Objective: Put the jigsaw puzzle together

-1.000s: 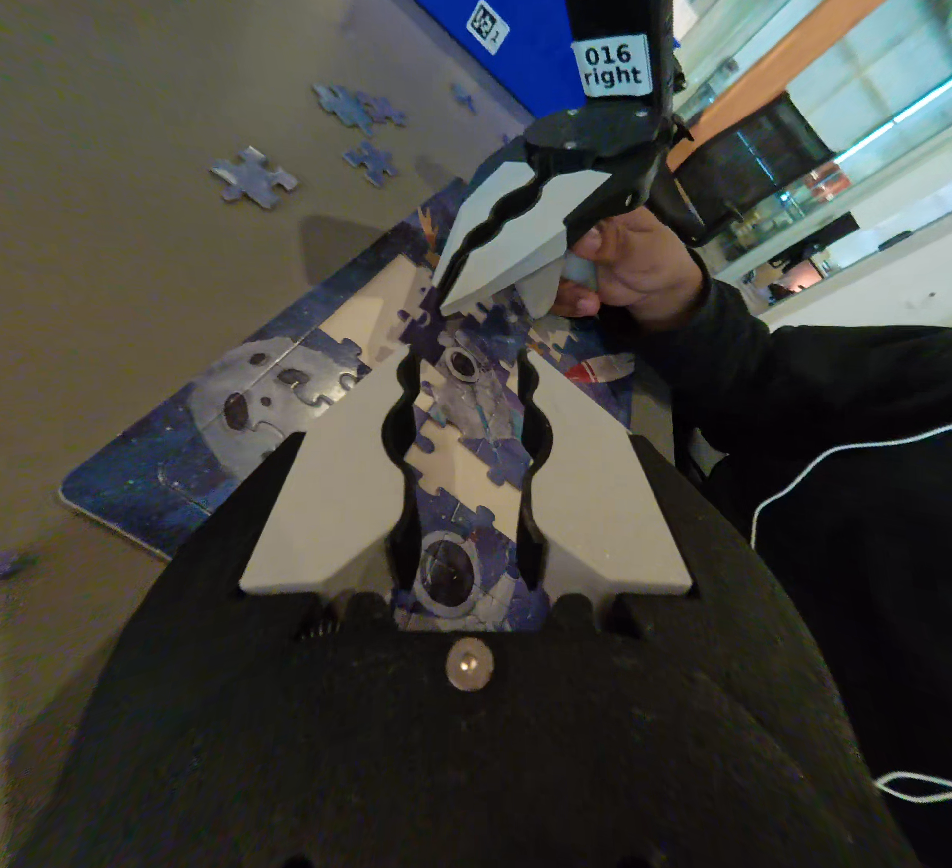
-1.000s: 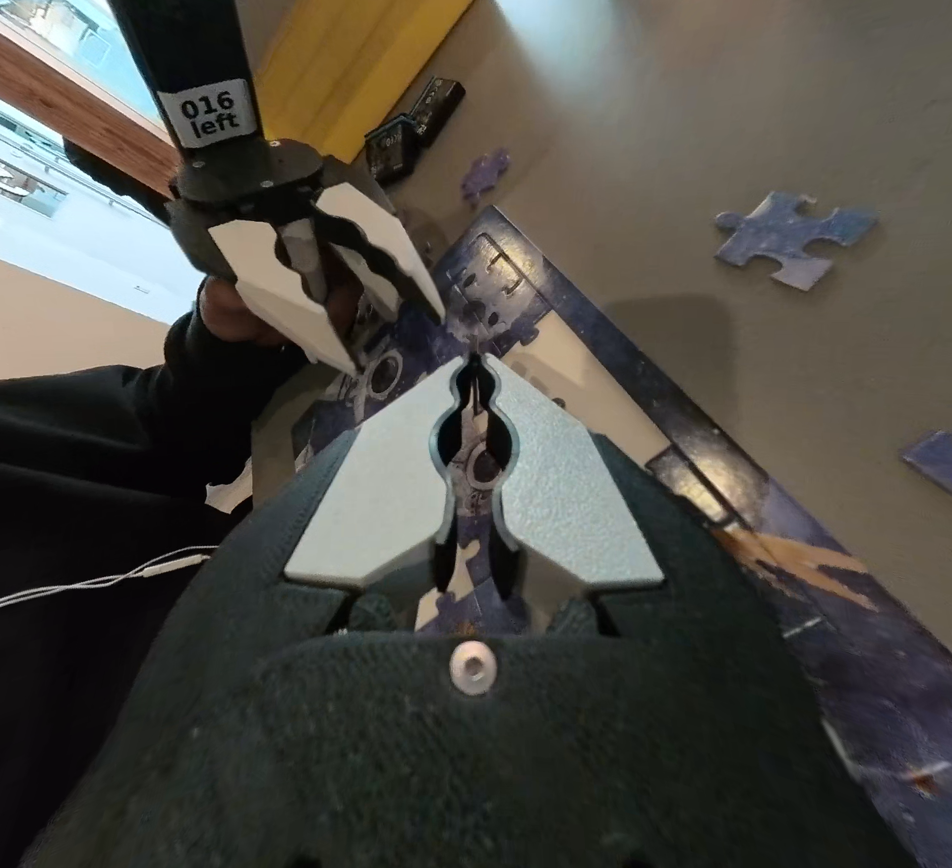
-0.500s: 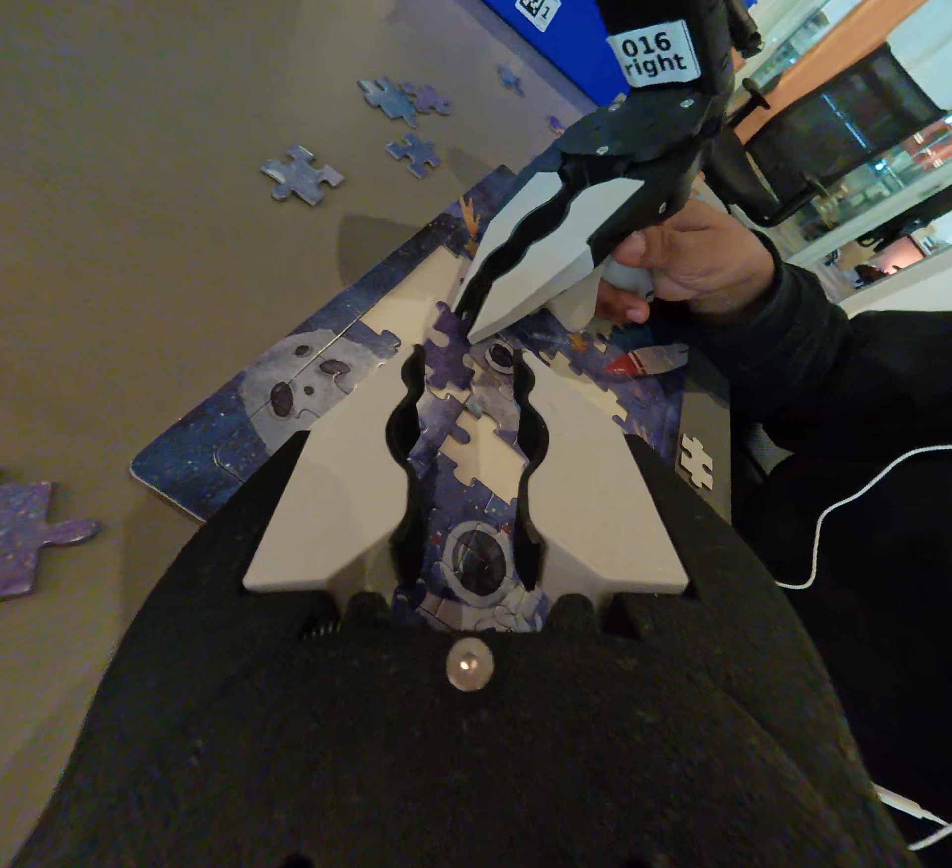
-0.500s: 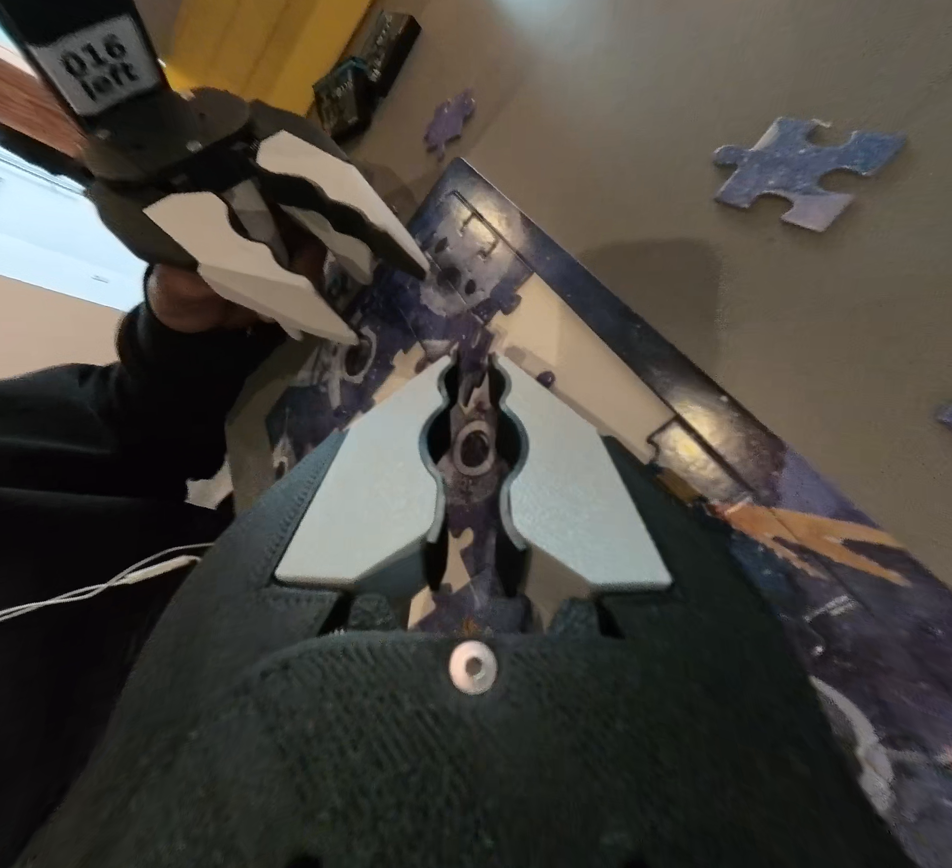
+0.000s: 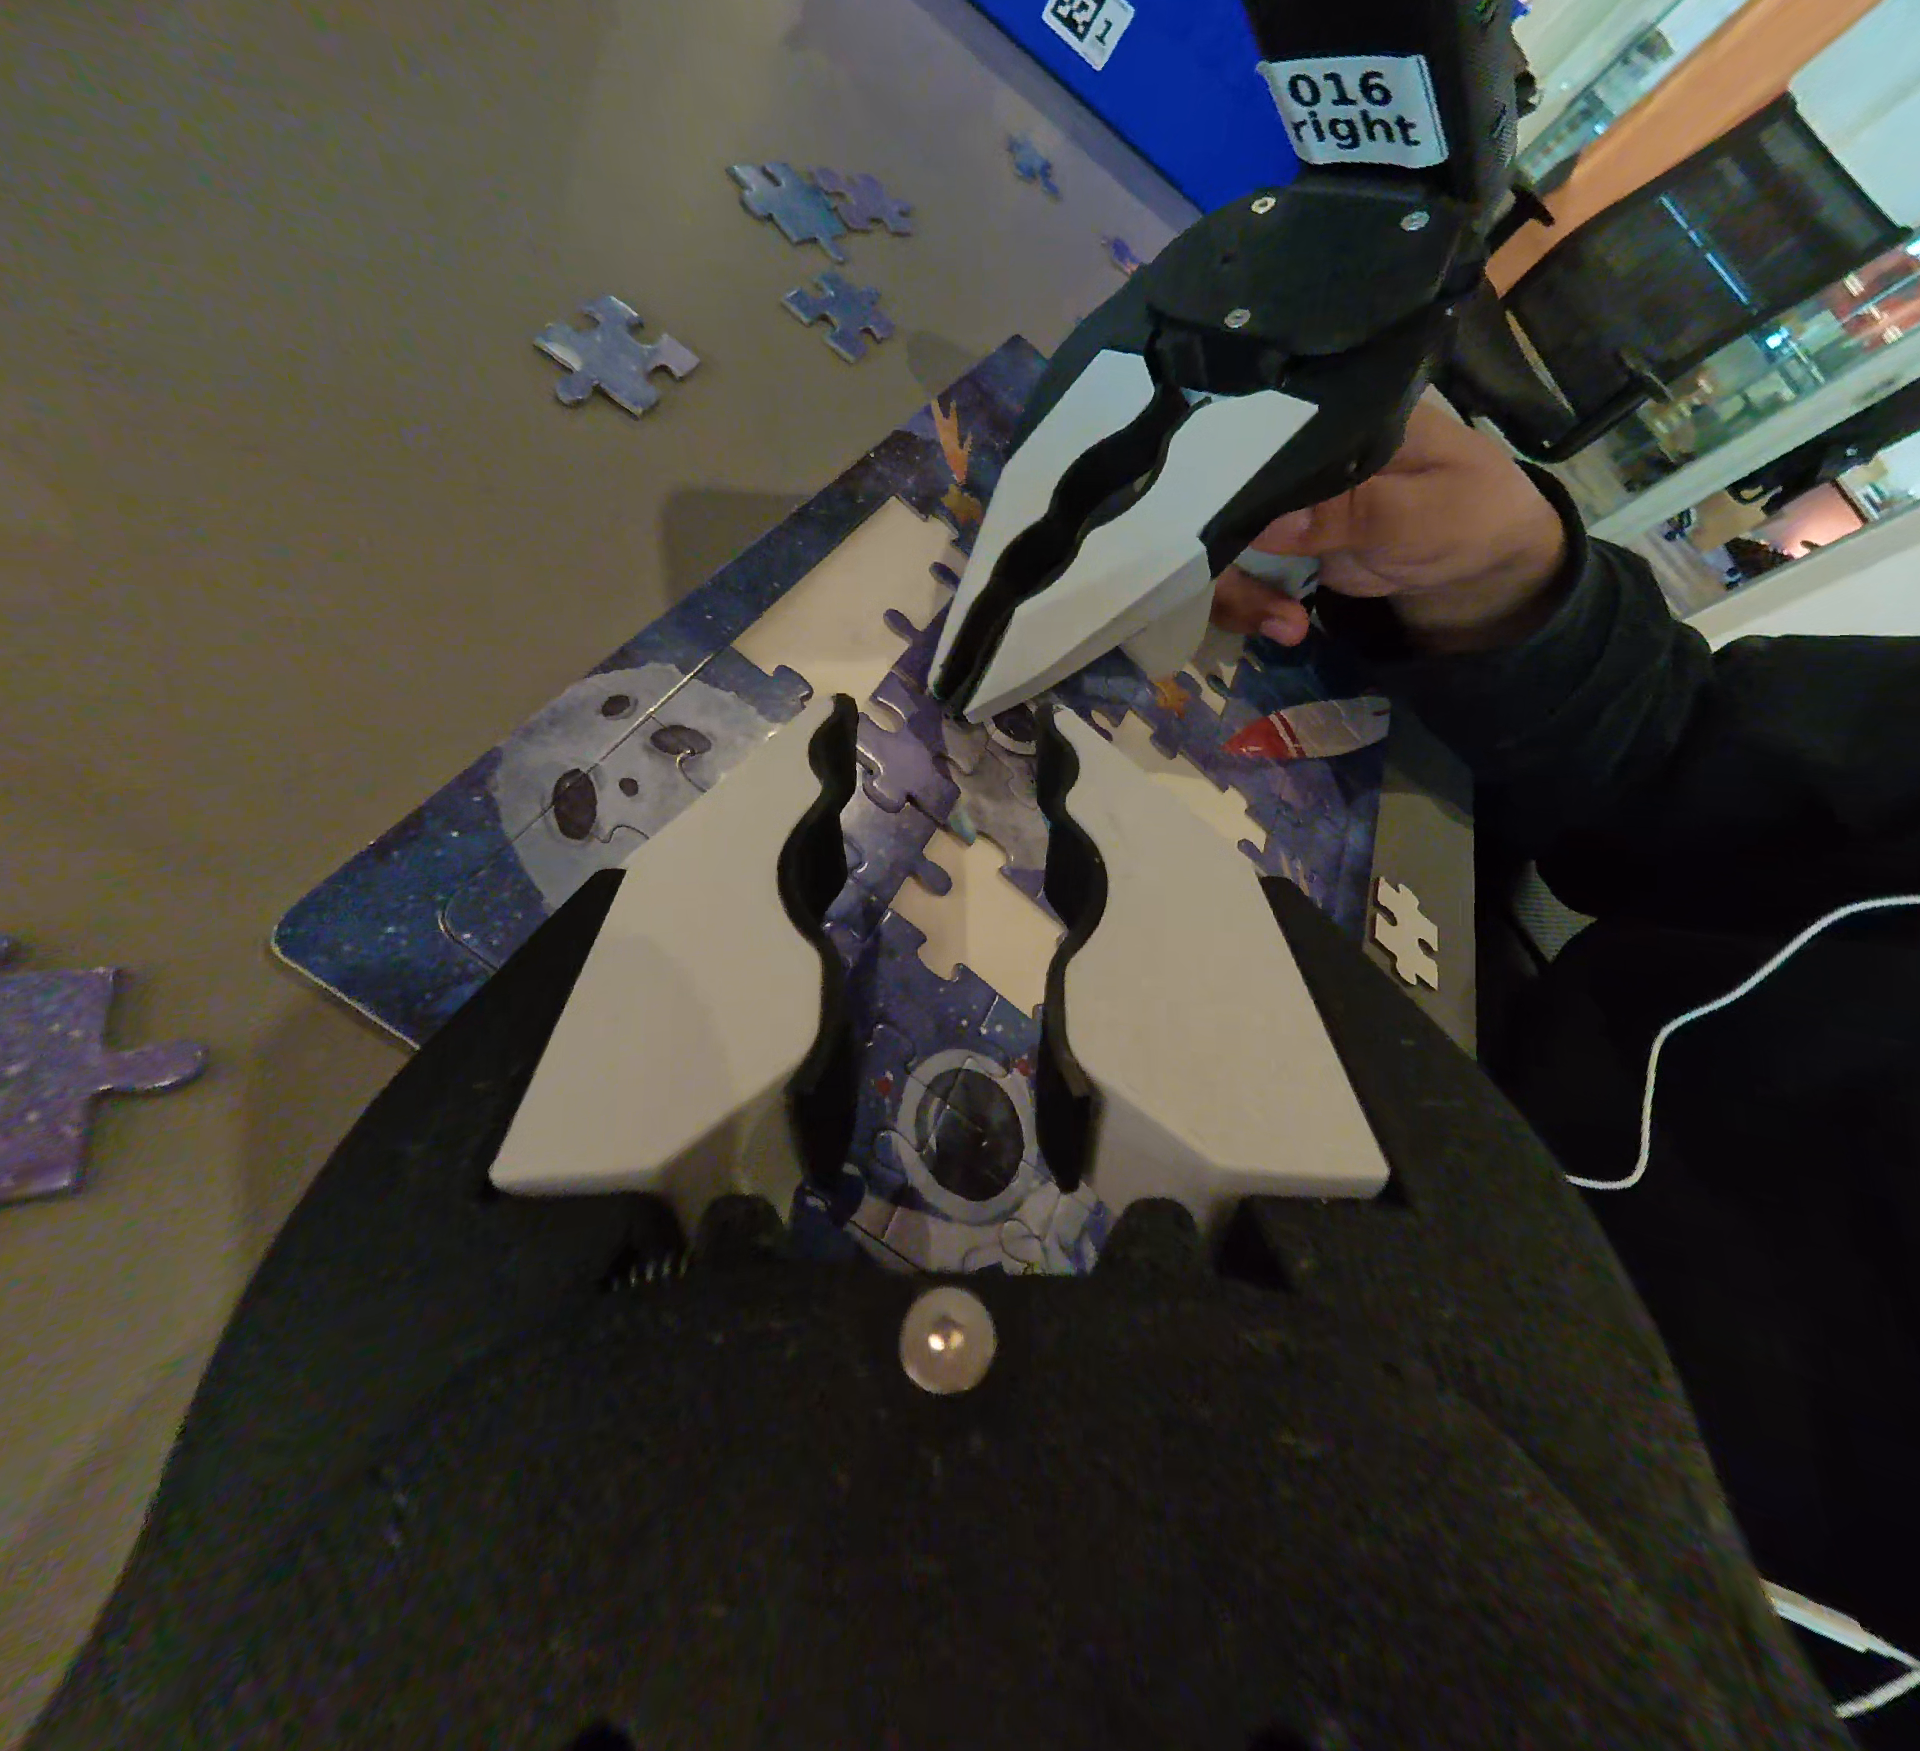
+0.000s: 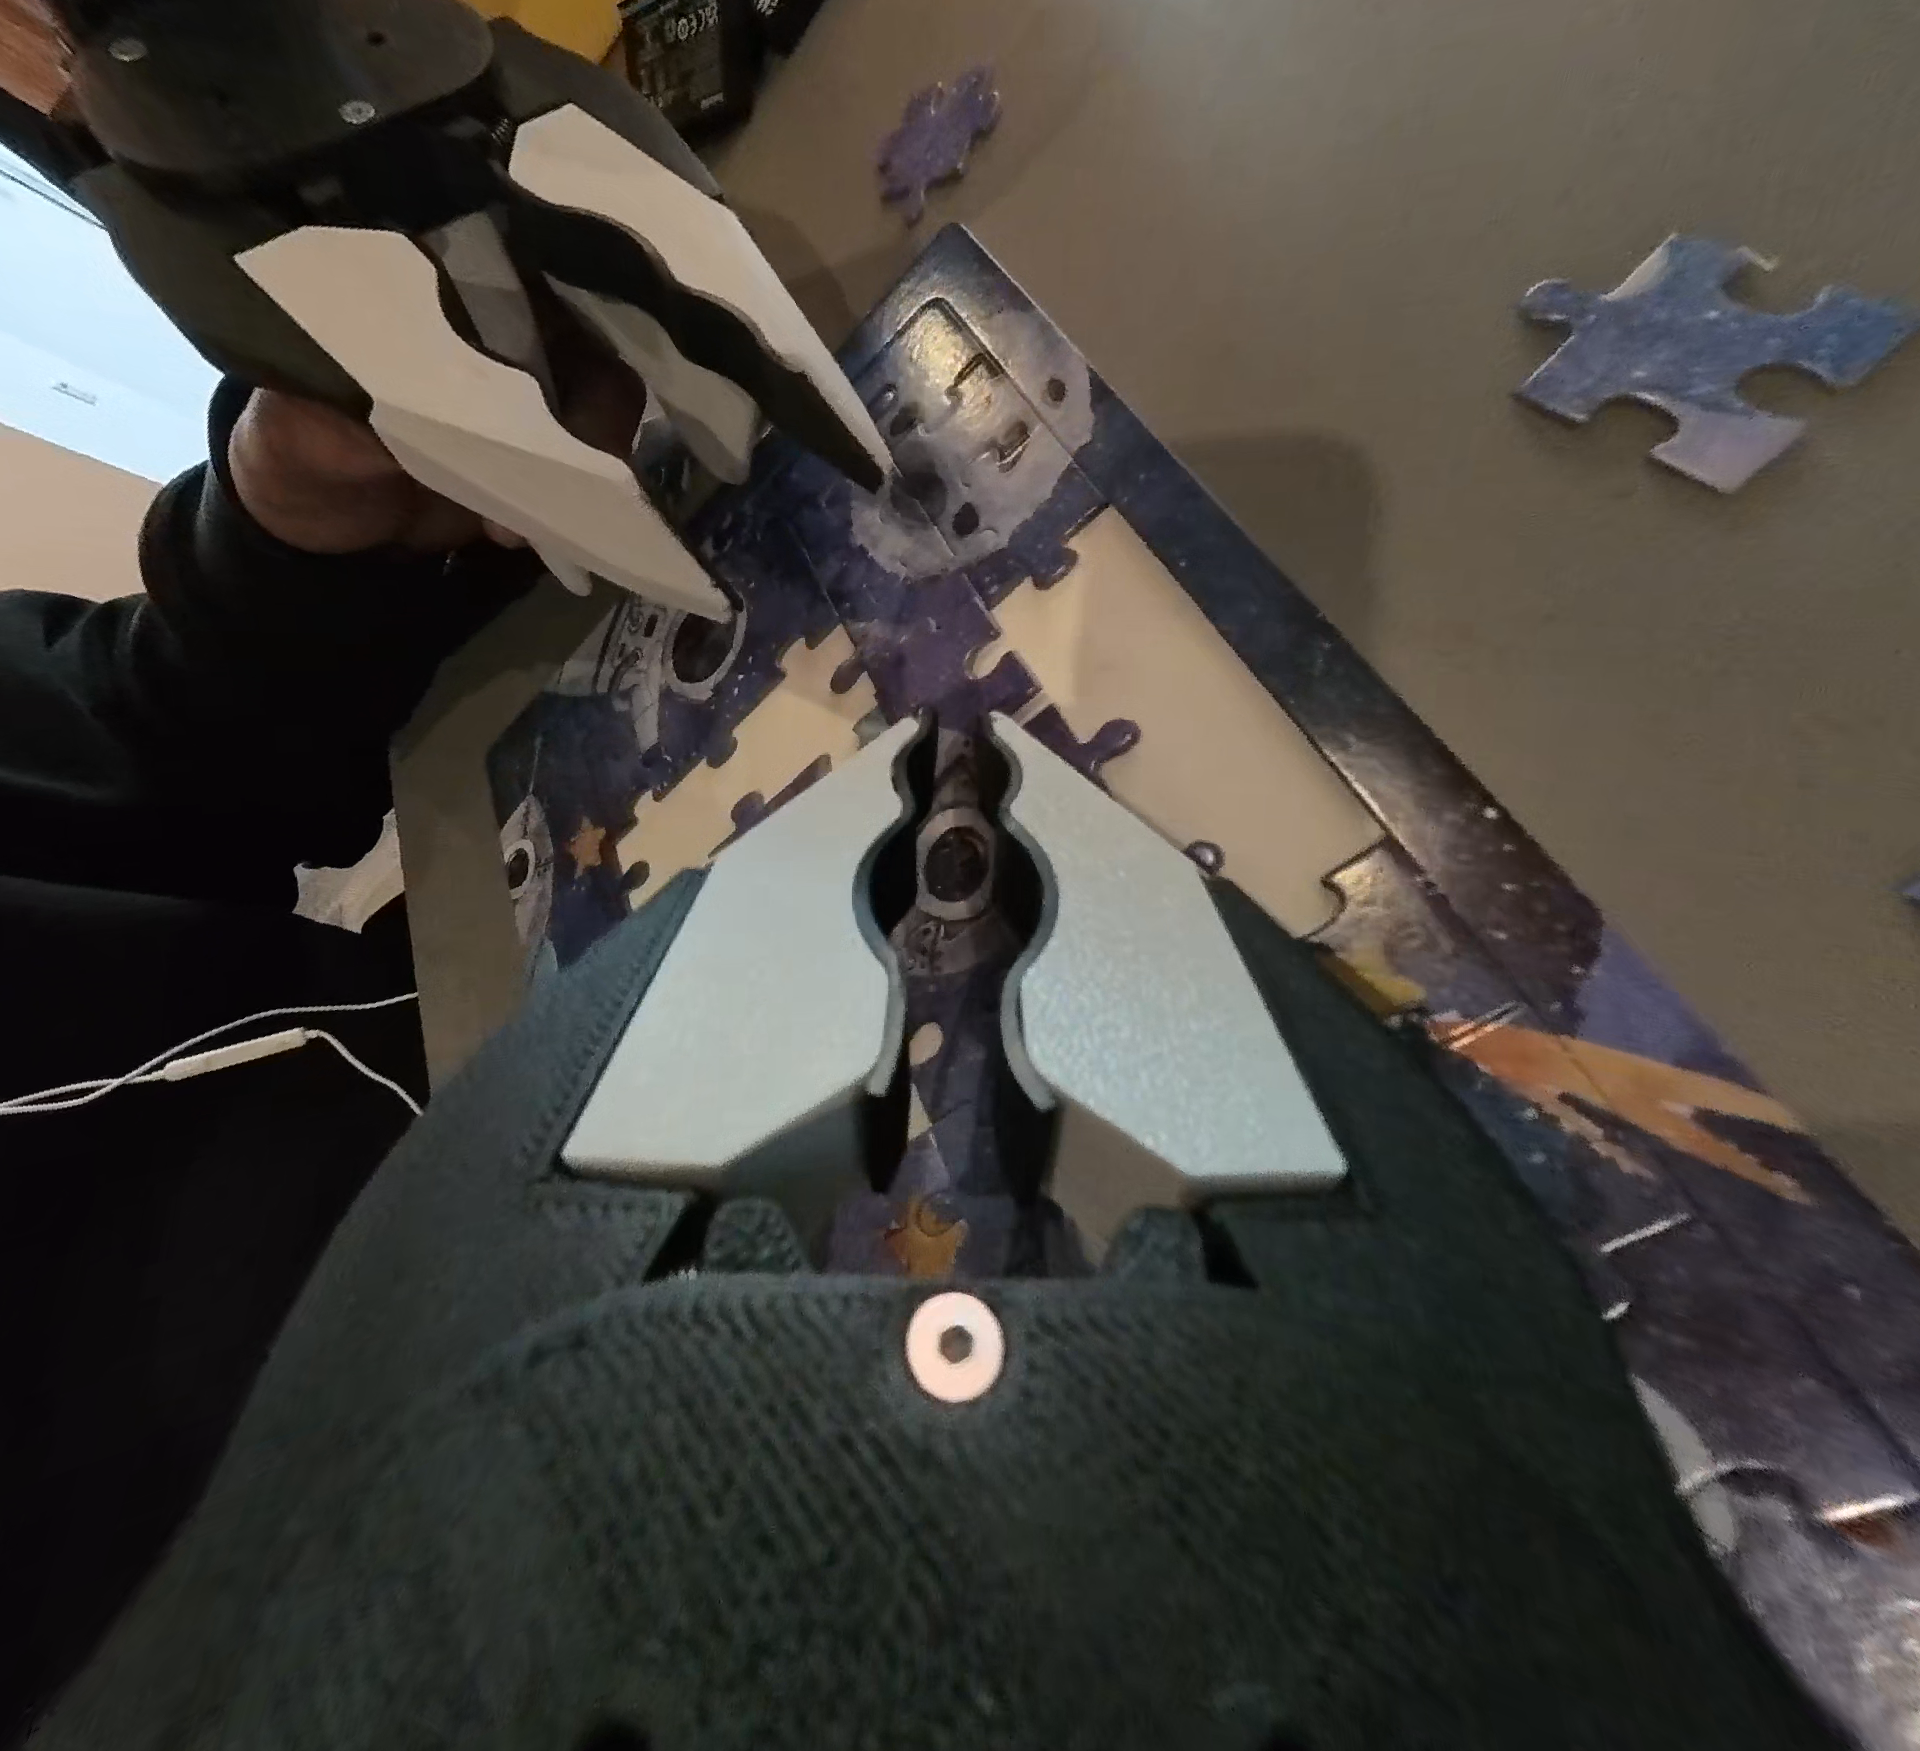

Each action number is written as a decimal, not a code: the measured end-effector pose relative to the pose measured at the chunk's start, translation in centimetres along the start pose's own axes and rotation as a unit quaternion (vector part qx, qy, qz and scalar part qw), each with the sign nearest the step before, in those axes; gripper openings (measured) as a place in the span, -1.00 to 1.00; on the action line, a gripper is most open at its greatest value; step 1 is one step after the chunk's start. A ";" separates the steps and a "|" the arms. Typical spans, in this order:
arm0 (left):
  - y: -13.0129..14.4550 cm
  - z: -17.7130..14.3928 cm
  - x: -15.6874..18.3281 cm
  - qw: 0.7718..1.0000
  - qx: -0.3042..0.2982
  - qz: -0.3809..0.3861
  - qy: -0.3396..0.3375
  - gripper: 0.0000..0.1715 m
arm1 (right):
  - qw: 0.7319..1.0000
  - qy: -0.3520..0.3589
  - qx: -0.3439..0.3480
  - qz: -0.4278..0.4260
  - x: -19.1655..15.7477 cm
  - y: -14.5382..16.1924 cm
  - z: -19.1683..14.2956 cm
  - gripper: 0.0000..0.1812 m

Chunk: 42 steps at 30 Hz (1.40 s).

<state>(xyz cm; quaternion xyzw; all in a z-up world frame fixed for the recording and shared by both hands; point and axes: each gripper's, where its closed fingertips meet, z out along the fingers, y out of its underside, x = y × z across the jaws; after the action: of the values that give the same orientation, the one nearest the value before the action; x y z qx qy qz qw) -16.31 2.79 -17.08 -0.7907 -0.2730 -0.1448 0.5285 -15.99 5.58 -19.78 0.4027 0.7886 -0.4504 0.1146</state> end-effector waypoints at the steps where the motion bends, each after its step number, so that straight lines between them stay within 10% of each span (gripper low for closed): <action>1: 0.0 0.0 0.0 1.000 0.000 0.000 0.000 -0.63 | 1.000 0.003 0.001 -0.001 0.1 -0.1 -0.1 -0.94; 20: 1.7 0.7 -1.3 0.994 -0.064 0.053 -0.073 -0.75 | 0.957 0.138 0.005 -0.257 0.0 -1.3 0.4 -0.72; 42: 2.0 0.8 -1.7 0.992 -0.077 0.052 -0.085 -0.78 | 0.954 0.154 -0.019 -0.255 0.8 -0.6 0.5 -0.80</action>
<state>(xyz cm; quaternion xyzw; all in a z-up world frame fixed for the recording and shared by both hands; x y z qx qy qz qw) -16.52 2.44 -19.79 -0.8518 -0.2630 -0.0699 0.4477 -17.08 5.47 -20.10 0.2499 0.8818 -0.3818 -0.1193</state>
